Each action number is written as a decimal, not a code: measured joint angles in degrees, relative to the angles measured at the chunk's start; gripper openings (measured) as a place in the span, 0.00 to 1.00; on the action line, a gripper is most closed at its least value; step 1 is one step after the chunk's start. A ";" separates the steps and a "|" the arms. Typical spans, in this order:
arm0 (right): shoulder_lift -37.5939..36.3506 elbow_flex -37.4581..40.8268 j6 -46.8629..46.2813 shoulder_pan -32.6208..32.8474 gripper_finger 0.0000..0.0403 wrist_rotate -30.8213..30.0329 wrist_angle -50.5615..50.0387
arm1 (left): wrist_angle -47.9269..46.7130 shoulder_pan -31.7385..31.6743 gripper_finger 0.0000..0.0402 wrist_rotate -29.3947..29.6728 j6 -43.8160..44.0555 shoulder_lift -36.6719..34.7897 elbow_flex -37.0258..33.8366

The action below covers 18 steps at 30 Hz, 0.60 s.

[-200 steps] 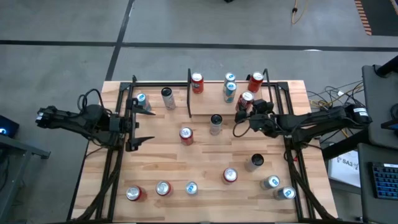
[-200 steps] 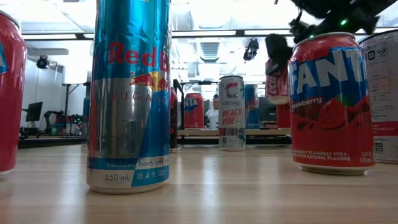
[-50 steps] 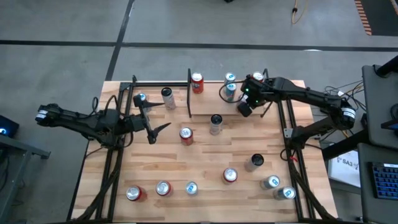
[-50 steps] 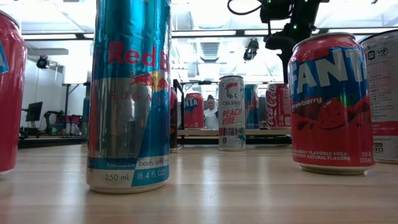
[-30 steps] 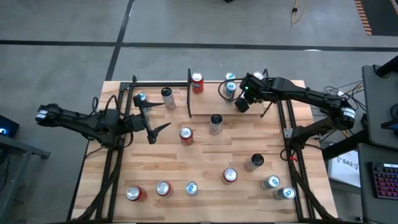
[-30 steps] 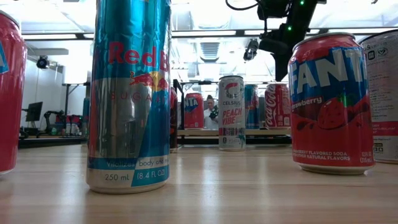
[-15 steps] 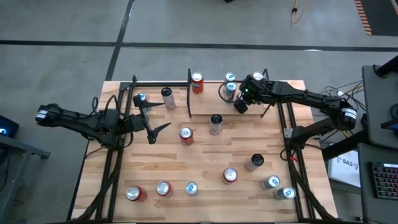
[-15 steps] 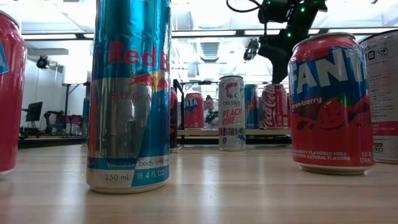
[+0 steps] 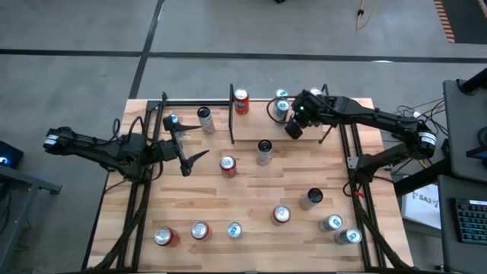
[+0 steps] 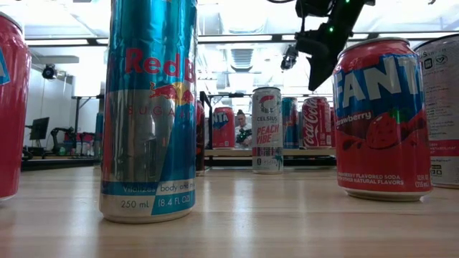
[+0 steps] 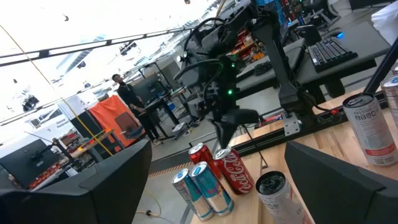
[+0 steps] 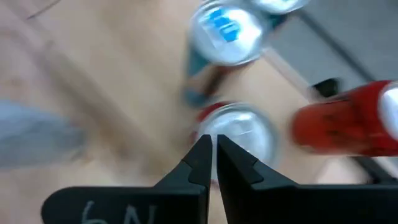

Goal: Place canned beverage on shelf
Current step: Put the red soda can on the shelf

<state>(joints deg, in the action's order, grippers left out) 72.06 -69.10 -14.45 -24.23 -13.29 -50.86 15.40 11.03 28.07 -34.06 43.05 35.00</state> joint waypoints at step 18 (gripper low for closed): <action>0.45 2.75 -4.45 -0.30 0.03 -4.71 -5.89 | -0.04 0.00 0.88 0.01 0.02 0.00 0.00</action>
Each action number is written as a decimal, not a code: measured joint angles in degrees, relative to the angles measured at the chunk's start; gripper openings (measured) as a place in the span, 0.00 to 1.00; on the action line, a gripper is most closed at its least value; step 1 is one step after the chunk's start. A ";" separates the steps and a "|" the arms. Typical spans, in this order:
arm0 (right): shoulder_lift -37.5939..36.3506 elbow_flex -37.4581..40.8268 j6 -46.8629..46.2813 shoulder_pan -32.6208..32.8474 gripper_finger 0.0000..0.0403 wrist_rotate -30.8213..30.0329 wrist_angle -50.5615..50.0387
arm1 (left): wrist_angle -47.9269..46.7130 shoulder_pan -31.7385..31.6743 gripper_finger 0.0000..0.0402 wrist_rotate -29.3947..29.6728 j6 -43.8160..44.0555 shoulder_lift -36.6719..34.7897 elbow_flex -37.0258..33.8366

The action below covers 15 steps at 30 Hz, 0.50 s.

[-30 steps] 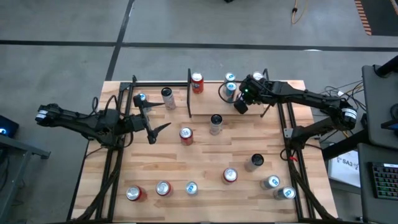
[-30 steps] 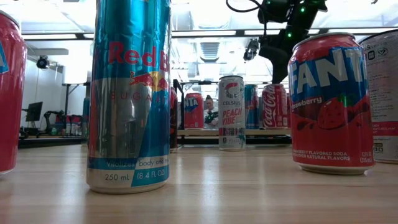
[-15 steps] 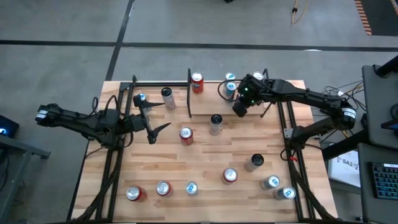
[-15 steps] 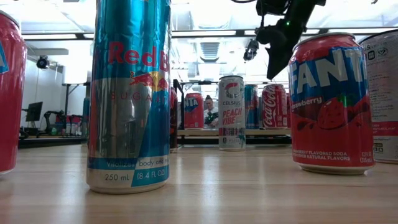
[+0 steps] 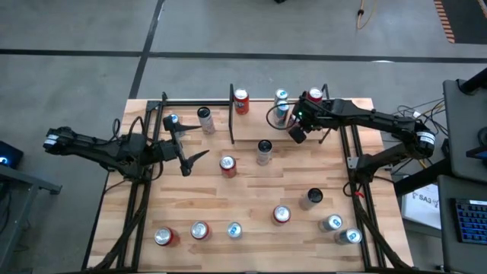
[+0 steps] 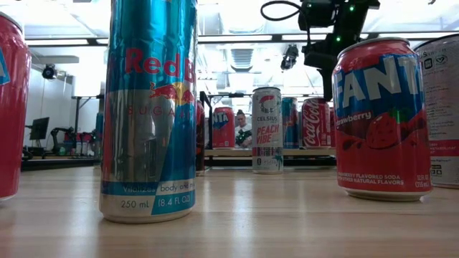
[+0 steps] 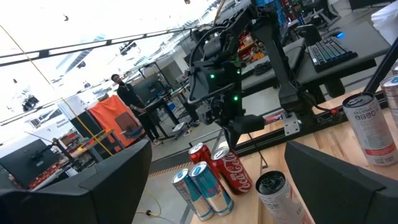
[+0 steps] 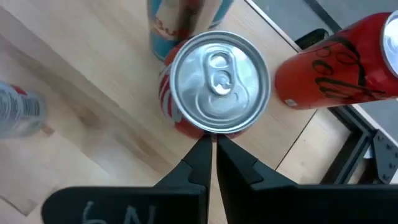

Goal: Place canned beverage on shelf
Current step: Put the red soda can on the shelf

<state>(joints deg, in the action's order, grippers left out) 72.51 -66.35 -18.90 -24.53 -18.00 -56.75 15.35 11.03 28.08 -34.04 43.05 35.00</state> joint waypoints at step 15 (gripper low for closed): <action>0.09 0.04 -0.74 0.22 0.03 5.60 6.54 | 0.00 0.00 0.88 -0.01 0.00 0.00 0.00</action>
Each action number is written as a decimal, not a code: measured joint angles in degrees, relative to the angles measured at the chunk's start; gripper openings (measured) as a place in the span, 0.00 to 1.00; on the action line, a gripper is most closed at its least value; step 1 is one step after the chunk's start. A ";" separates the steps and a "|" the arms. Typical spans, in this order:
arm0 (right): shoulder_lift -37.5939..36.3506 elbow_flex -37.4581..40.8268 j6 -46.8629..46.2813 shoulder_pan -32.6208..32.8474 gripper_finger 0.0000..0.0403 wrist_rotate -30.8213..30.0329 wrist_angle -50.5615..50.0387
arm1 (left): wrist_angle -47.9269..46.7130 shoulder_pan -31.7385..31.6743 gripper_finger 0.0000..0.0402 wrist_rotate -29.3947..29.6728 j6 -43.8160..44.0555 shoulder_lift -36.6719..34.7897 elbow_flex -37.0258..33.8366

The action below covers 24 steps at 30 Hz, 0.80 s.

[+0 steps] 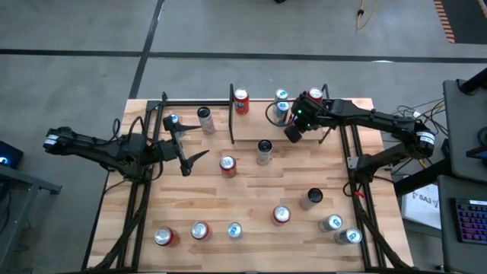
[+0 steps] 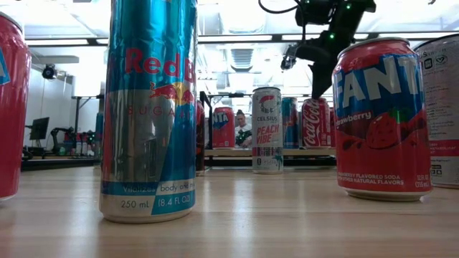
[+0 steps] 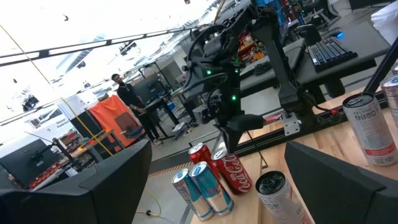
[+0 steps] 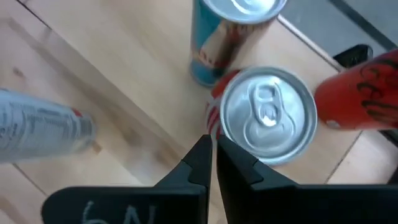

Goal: Place canned beverage on shelf
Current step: Put the red soda can on the shelf

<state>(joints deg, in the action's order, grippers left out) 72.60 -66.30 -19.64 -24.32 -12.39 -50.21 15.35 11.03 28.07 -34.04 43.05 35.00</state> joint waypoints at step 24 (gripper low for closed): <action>-0.15 -0.71 -1.43 -1.03 0.03 -2.15 -8.83 | 0.02 0.00 0.88 -0.01 0.22 0.00 0.00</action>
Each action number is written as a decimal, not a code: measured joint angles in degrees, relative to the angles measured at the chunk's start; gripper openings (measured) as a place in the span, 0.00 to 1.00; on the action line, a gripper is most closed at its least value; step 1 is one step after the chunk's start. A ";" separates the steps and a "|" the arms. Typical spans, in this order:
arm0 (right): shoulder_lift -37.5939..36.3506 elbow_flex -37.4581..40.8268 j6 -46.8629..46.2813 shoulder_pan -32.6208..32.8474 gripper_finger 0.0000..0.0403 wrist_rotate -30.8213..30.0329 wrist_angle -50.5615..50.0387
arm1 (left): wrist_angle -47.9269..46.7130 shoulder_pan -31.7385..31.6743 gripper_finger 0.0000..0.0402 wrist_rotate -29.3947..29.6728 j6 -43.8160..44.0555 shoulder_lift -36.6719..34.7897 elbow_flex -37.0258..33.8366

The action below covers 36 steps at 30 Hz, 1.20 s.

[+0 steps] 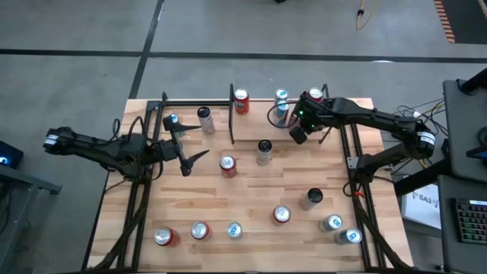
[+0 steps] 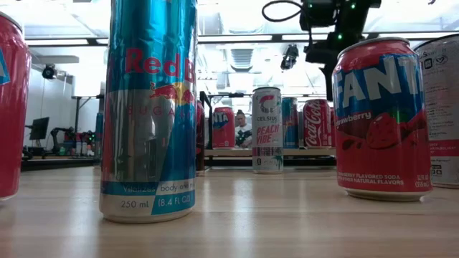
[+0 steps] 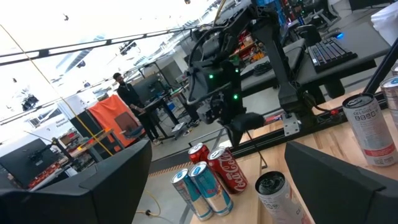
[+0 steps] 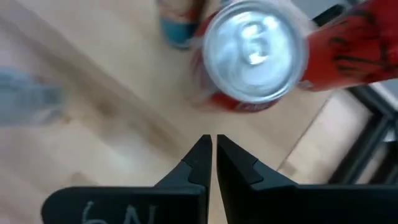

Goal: Place canned beverage on shelf
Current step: Put the red soda can on the shelf

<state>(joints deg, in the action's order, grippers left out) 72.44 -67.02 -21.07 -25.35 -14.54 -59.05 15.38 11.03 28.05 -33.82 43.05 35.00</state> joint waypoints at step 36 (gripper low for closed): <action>0.00 0.46 1.10 -2.44 0.03 -7.87 10.10 | 0.02 0.00 0.88 -0.02 -0.15 0.00 0.00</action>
<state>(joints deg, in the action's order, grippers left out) 72.44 -66.55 -19.98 -27.79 -22.41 -48.95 15.40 11.03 28.03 -33.98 43.05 35.00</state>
